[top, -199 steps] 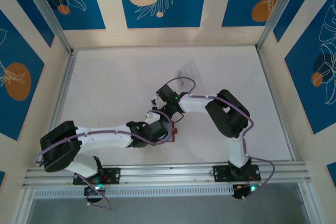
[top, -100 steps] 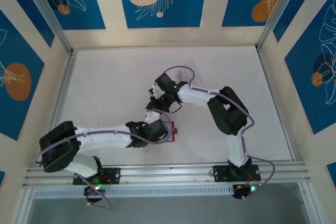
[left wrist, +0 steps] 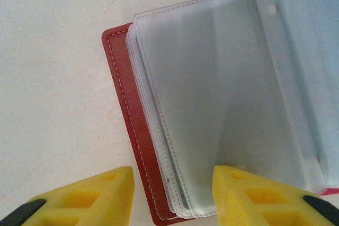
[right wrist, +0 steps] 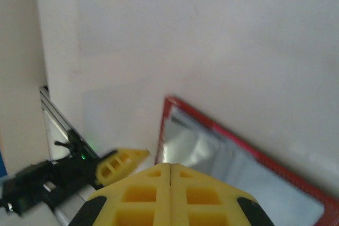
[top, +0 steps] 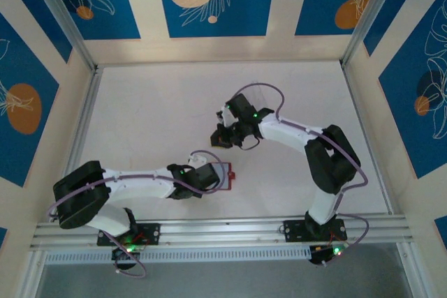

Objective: Put the credit cards into the card holder
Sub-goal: Rotate the card holder at the center of the table.

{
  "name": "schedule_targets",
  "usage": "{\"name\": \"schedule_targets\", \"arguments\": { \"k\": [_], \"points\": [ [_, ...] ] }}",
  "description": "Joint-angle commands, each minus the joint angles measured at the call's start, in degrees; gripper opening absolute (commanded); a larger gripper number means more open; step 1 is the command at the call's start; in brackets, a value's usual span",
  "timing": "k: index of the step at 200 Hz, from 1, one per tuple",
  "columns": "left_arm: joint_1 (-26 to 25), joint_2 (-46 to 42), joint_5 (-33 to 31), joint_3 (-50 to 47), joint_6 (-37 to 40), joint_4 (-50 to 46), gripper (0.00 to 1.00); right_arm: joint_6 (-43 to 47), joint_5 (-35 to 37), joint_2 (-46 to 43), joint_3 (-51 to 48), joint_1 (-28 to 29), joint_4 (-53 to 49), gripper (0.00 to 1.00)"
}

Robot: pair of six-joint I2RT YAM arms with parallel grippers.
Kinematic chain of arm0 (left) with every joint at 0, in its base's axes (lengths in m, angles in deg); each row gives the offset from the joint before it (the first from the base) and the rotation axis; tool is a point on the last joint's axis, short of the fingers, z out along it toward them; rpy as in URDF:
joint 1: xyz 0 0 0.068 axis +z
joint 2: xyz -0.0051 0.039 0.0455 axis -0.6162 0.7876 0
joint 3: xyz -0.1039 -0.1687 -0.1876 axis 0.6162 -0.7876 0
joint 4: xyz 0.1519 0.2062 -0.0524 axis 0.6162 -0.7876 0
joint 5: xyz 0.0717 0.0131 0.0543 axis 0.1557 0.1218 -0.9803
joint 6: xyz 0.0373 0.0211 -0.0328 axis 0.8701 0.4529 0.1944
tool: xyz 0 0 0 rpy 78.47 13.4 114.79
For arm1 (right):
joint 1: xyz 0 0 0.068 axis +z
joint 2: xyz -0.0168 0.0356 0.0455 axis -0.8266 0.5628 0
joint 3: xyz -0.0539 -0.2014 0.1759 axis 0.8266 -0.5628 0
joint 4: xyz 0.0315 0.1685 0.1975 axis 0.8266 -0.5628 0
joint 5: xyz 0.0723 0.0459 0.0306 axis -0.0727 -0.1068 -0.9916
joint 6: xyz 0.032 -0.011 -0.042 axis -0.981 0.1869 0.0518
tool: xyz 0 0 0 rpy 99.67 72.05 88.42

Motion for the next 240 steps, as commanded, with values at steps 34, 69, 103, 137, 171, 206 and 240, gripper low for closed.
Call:
{"name": "schedule_targets", "arguments": {
  "k": [34,69,103,137,171,206,240],
  "points": [
    [1.7,-6.4,3.4,-1.3,2.2,-0.5,0.42,-3.0,5.7,-3.2,-8.1,9.8,-4.8,0.0],
    [2.5,-7.8,2.3,3.0,3.7,-4.0,0.43,-5.3,7.7,-2.3,-10.4,11.1,-4.5,0.0],
    [5.0,-4.5,6.5,5.0,6.4,-1.3,0.43,-6.3,10.4,-0.8,-11.4,11.3,-6.6,0.0],
    [6.8,0.1,9.9,6.7,8.4,1.3,0.38,-6.3,12.2,2.9,-12.0,9.0,-7.3,0.0],
    [8.1,2.5,11.8,7.2,9.4,2.9,0.33,-4.4,14.4,3.9,-11.2,5.6,-8.1,0.0],
    [9.6,5.5,12.7,7.1,9.7,3.6,0.3,-0.5,17.0,3.4,-8.5,4.1,-10.9,0.0],
    [10.2,5.2,11.8,5.3,8.5,3.9,0.27,2.2,16.0,2.3,-7.6,2.3,-11.3,0.0]
  ]
}}
